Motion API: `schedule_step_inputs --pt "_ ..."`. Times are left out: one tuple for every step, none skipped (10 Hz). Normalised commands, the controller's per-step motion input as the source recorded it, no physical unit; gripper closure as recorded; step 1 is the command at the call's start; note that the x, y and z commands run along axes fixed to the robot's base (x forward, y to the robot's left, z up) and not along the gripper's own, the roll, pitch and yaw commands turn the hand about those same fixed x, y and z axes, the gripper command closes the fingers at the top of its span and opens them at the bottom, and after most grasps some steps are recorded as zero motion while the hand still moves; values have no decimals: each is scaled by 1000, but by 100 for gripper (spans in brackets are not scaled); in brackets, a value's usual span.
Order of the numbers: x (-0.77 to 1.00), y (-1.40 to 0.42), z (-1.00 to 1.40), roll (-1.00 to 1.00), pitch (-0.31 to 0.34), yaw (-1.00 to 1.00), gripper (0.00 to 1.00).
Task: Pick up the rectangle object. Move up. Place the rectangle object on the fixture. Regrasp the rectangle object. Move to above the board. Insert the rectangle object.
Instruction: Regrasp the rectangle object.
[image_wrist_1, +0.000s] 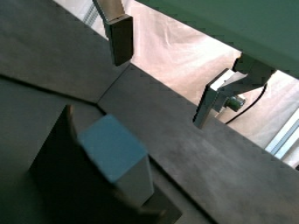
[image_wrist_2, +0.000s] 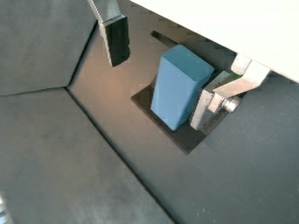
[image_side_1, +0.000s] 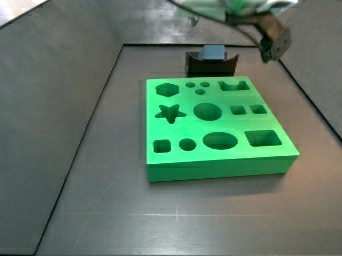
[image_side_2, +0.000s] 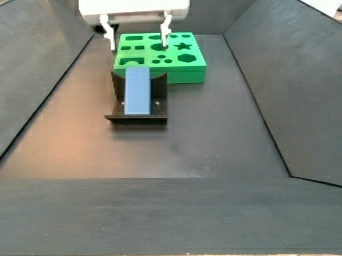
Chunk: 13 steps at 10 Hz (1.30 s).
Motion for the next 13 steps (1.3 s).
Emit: schedule_step_inputs --pt "97 32 -1000 63 -56 -11 0" --pt "102 29 -1000 64 -42 -15 0" --pt "116 17 -973 66 -11 -14 0" --pt "112 11 -873 68 0 -13 0" --pt "98 4 -691 68 10 1 0" --pt "83 -1 -560 63 13 13 0" --pt "73 -7 -385 60 11 23 0" --pt "57 -9 -376 66 13 11 0" --pt "56 -5 -377 68 15 11 0" --pt "55 -6 -376 69 15 11 0" --pt "55 -5 -376 69 15 11 0" --pt "55 -5 -376 69 15 11 0" --pt "0 0 0 0 0 0 100"
